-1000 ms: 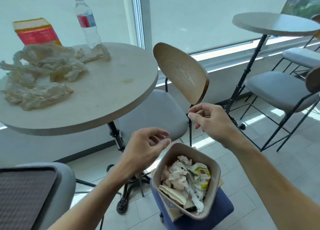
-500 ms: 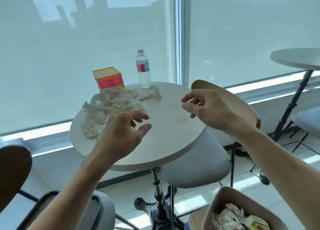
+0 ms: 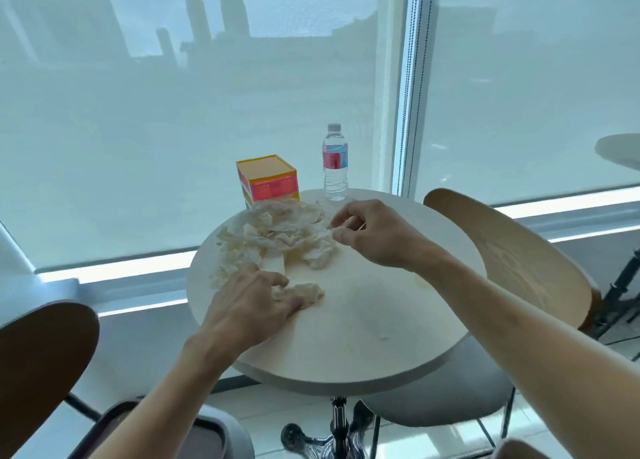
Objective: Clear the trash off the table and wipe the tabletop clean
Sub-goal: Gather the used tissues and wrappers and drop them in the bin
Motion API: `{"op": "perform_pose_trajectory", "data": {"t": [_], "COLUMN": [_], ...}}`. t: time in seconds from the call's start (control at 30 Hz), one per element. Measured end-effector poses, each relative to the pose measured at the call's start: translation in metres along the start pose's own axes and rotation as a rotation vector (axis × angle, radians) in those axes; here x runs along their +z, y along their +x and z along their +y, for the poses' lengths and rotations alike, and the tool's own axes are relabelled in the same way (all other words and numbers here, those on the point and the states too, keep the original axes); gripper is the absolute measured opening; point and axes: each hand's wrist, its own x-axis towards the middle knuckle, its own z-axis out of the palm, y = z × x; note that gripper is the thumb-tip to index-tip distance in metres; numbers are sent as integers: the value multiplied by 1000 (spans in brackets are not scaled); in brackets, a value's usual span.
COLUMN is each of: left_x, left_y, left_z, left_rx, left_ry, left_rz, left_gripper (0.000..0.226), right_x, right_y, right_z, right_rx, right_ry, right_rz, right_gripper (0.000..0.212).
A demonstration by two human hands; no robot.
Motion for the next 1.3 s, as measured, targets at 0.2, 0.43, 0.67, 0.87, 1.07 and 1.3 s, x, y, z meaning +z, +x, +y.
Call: {"op": "perform_pose_trajectory", "data": {"t": [0.2, 0.43, 0.67, 0.87, 1.07, 1.3], "left_x": [1, -13, -24, -19, -12, -10], "left_y": [5, -16, -34, -38, -41, -53], "left_z": [-14, -17, -23, -23, -7, 25], "left_rx": [90, 167, 163, 133, 106, 154], "left_ry": [-130, -427, -694, -813, -877, -888], "left_rz": [143, 332, 350, 307, 278, 272], "left_gripper": [21, 25, 18, 23, 19, 19], "right_x": [29, 57, 67, 41, 6, -34], "right_y": [28, 48, 56, 49, 36, 2], "right_z": [2, 3, 7, -4, -18, -26], "right_rx": [44, 24, -2, -52, -128, -173], "right_ry": [-206, -428, -334, -109, 16, 100], "right_rz": [-67, -81, 103, 284, 375, 484], "right_gripper": [45, 60, 30, 20, 32, 9]}}
